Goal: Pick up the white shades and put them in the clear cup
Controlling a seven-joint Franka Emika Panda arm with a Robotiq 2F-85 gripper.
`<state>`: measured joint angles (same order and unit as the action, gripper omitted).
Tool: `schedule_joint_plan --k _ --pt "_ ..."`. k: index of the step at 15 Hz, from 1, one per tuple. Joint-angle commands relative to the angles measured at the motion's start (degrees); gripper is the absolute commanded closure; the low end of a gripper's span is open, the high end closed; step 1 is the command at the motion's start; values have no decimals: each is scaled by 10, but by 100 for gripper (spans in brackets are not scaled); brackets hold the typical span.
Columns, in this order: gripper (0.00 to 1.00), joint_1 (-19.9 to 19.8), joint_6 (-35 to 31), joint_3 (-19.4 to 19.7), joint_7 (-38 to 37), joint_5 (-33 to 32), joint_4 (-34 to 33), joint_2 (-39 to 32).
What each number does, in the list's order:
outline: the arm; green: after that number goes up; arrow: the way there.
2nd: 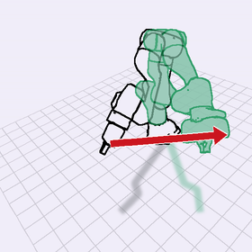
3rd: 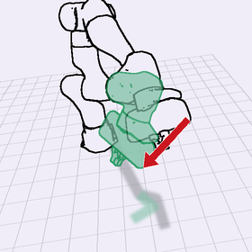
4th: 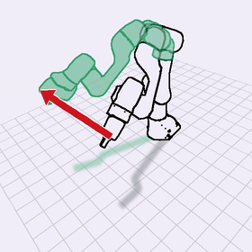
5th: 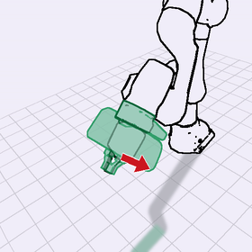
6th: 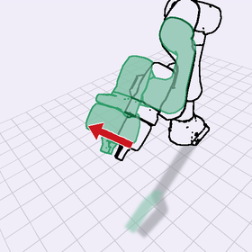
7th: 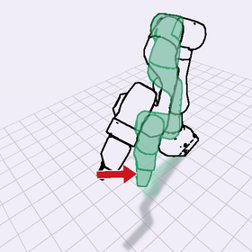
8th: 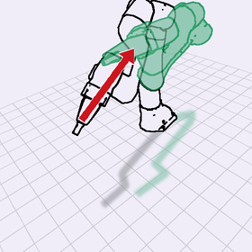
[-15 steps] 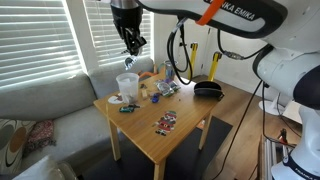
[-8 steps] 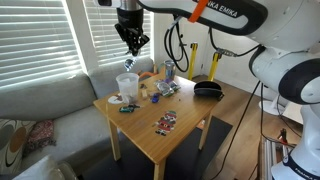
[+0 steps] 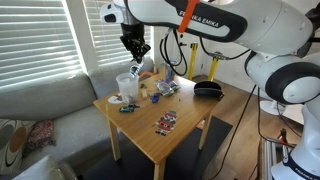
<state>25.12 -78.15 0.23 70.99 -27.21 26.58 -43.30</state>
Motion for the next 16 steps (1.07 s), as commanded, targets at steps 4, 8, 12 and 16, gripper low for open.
schedule_joint_plan --k 4,8,12,16 --pt "63 -30 15 10 15 31 -29 -26" --pt "35 -36 15 11 14 39 -32 -30" --pt "8 -5 -8 18 27 18 -2 -5" --pt "0 31 -46 11 60 16 -5 1"
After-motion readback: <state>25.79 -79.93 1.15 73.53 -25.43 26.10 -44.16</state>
